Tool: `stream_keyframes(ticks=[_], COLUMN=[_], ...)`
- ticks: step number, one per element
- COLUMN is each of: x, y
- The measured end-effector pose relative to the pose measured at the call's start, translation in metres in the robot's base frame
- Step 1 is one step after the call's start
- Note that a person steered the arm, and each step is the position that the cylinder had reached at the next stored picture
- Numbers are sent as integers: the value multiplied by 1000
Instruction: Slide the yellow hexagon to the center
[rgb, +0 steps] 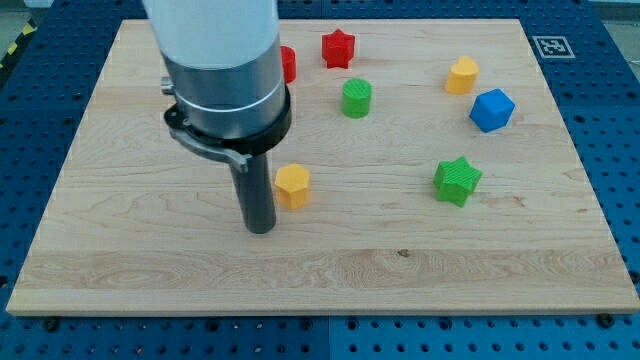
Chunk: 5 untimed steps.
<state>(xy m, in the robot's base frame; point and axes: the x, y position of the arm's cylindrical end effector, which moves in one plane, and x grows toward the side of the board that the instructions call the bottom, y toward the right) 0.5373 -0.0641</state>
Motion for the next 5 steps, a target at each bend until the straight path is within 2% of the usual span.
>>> stream_keyframes(ticks=[3,5], x=[-25,-28], y=[46,39])
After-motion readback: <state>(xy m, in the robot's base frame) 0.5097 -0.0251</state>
